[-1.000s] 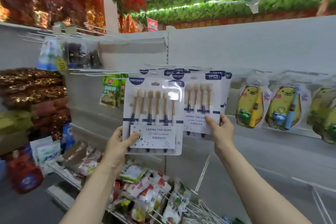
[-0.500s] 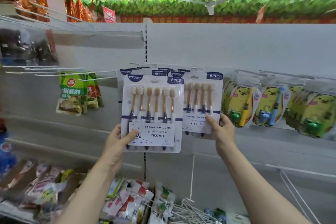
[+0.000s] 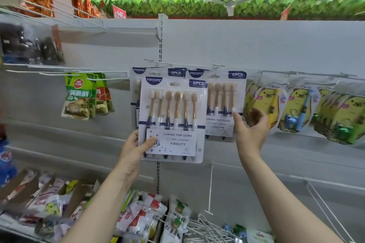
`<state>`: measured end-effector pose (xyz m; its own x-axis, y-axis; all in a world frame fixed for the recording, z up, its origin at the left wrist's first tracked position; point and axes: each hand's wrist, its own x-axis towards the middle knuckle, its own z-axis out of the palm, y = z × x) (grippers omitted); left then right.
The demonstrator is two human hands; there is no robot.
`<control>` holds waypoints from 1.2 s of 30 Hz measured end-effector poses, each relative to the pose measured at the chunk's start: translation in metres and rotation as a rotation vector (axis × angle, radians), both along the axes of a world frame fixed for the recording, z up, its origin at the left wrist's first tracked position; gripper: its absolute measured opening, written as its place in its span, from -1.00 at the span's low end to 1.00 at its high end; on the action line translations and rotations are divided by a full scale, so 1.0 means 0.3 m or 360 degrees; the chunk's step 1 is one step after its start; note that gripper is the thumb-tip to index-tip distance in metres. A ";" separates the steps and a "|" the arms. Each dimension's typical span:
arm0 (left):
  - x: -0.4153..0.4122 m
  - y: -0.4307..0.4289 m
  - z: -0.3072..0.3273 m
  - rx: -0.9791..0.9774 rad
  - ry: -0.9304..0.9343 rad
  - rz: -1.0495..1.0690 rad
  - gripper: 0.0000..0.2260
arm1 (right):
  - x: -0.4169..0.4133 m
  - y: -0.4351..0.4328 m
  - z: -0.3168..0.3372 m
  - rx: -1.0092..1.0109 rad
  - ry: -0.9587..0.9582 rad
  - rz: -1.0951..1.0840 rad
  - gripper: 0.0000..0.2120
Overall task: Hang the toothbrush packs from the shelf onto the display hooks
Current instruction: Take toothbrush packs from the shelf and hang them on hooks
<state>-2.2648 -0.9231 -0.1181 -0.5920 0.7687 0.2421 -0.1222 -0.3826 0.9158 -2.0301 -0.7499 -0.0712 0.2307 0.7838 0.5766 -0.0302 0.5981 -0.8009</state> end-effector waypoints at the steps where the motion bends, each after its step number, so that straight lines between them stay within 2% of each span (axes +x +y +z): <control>1: -0.005 -0.003 0.002 0.0008 0.0008 -0.0013 -0.55 | -0.011 -0.037 0.026 0.0108 -0.0017 -0.0015 -0.52; 3: -0.011 -0.010 0.010 0.0008 0.0018 -0.0040 -0.56 | -0.048 -0.113 0.090 0.0131 -0.0054 0.0169 -0.57; 6: -0.027 -0.025 0.023 -0.0010 0.0030 -0.0079 -0.56 | -0.129 -0.194 0.176 -0.0158 -0.0063 0.0671 -0.53; 9: -0.064 -0.041 0.035 -0.0015 0.0040 -0.0112 -0.53 | -0.218 -0.226 0.211 -0.0273 -0.0106 0.0850 -0.60; 12: -0.104 -0.053 0.042 -0.0001 0.0029 -0.0143 -0.51 | -0.291 -0.249 0.222 -0.0313 -0.0081 0.0827 -0.57; 18: -0.199 -0.071 0.035 0.0015 0.0016 -0.0150 -0.54 | -0.403 -0.275 0.239 -0.0259 -0.0142 0.0811 -0.69; 22: -0.258 -0.063 0.050 0.0011 0.0026 -0.0156 -0.57 | -0.464 -0.273 0.262 -0.0216 -0.0213 0.0729 -0.59; 25: -0.295 -0.041 0.069 0.0003 0.0053 -0.0198 -0.56 | -0.487 -0.254 0.274 -0.0217 -0.0207 0.0675 -0.62; 36: -0.361 0.104 0.074 0.0010 0.0040 -0.0228 -0.73 | -0.535 -0.145 0.283 -0.0270 -0.0254 0.0557 -0.62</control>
<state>-2.3731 -0.8919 -0.0958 -0.4700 0.8434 0.2604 -0.1528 -0.3683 0.9170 -2.1906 -0.7934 0.0136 -0.1481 0.8860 0.4395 -0.0754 0.4330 -0.8983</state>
